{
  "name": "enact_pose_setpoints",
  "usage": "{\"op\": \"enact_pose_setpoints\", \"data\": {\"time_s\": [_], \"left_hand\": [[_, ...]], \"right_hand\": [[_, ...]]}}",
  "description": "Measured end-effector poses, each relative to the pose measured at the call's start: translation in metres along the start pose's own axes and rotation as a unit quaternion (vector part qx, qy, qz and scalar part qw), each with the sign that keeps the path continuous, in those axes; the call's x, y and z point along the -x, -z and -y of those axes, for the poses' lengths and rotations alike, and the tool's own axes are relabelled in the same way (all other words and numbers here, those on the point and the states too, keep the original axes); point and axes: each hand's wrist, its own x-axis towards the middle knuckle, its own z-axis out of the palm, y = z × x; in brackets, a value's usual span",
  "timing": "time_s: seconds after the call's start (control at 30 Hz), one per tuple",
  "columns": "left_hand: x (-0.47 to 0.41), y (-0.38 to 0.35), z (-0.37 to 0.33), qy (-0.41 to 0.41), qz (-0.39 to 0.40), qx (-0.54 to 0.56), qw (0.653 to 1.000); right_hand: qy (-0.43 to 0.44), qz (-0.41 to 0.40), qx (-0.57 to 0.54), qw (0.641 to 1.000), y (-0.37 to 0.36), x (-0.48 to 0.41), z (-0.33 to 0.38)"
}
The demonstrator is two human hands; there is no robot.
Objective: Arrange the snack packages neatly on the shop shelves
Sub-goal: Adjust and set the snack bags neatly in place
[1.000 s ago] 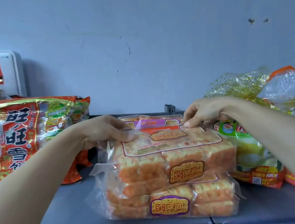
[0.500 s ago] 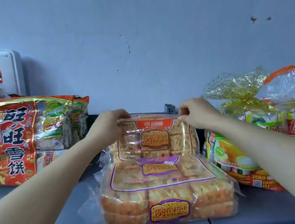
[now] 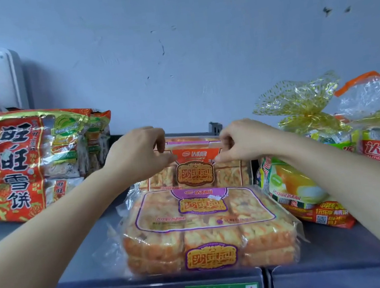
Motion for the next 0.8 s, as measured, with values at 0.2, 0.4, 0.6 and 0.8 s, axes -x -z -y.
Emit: {"op": "enact_pose_setpoints", "data": {"time_s": [0.2,0.4,0.6,0.8], "left_hand": [[0.019,0.010,0.002,0.038,0.428,-0.002,0.903],[0.029,0.006,0.005,0.108,0.305,0.149,0.935],[0.032,0.017,-0.005,0.040,0.019,0.126,0.991],[0.046,-0.006,0.007,-0.121,-0.170,-0.056,0.976]], "right_hand": [[0.020,0.288,-0.042,0.957,-0.015,0.025,-0.002],[0.028,0.129,-0.137,0.982,-0.025,0.033,-0.004],[0.054,-0.149,-0.014,0.987,-0.017,0.046,0.005],[0.167,-0.373,0.151,0.900,-0.049,0.059,-0.005]]}}
